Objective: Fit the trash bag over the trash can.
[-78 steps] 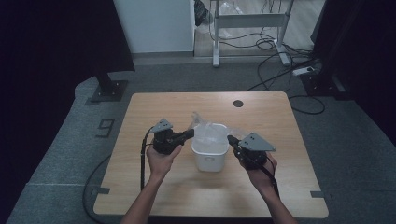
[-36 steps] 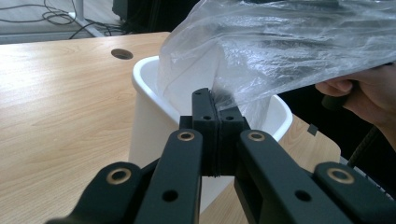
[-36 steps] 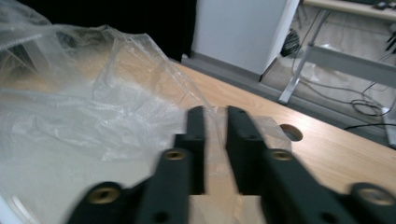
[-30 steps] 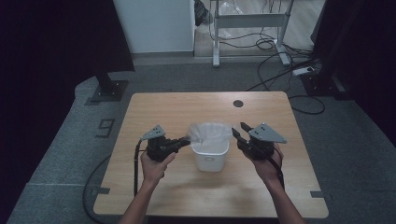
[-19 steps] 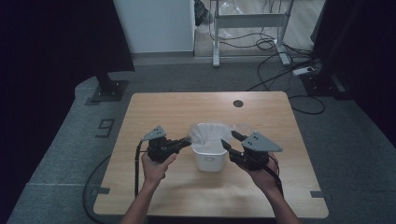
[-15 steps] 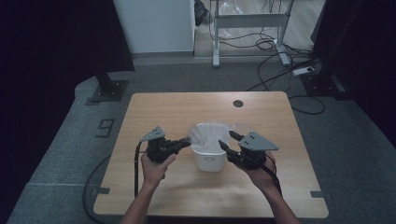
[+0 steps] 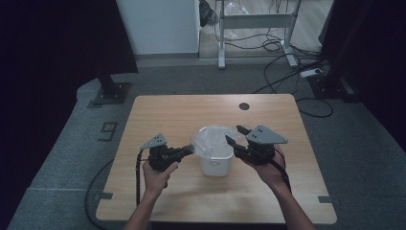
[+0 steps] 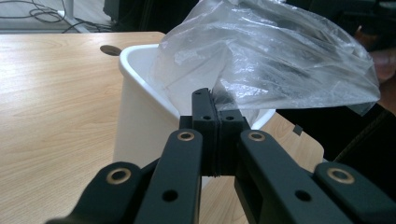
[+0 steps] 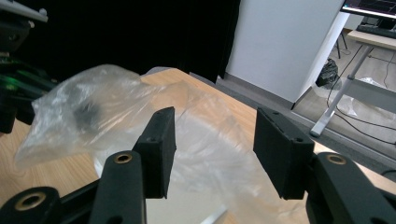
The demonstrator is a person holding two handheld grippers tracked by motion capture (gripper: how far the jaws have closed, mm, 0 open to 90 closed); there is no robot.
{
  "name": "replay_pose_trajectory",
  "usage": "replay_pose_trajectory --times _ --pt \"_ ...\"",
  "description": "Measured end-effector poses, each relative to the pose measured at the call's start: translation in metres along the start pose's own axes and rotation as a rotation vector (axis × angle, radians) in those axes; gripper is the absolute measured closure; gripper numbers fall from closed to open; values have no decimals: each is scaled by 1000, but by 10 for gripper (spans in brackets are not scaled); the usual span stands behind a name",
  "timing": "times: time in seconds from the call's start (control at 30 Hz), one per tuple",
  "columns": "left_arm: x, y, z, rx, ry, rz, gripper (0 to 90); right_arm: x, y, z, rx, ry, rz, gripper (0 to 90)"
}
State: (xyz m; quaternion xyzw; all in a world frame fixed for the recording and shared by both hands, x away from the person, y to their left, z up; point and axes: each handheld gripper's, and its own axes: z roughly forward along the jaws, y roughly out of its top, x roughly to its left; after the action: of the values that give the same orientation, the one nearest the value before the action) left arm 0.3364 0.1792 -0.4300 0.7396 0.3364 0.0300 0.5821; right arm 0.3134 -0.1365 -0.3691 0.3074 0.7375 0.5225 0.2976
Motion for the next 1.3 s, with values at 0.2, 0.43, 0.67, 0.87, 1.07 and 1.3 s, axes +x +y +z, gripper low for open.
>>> replay_pose_trajectory --times 0.2,0.43,0.67,0.87,1.07,1.3 --pt "-2 1 4 0 -9 3 892 -21 0 4 18 29 24 485" --pt "-3 3 9 8 -17 4 890 -34 -4 13 59 78 28 495" --pt "-8 4 13 13 -30 17 889 -39 -7 28 124 115 -8 519" --pt "-9 3 10 15 -35 21 889 -40 -13 36 149 123 -19 718" --pt "-9 0 7 10 -43 17 888 -40 -18 40 145 120 -22 890" --pt "-11 -3 5 15 -53 23 888 -44 -18 37 92 63 17 892"
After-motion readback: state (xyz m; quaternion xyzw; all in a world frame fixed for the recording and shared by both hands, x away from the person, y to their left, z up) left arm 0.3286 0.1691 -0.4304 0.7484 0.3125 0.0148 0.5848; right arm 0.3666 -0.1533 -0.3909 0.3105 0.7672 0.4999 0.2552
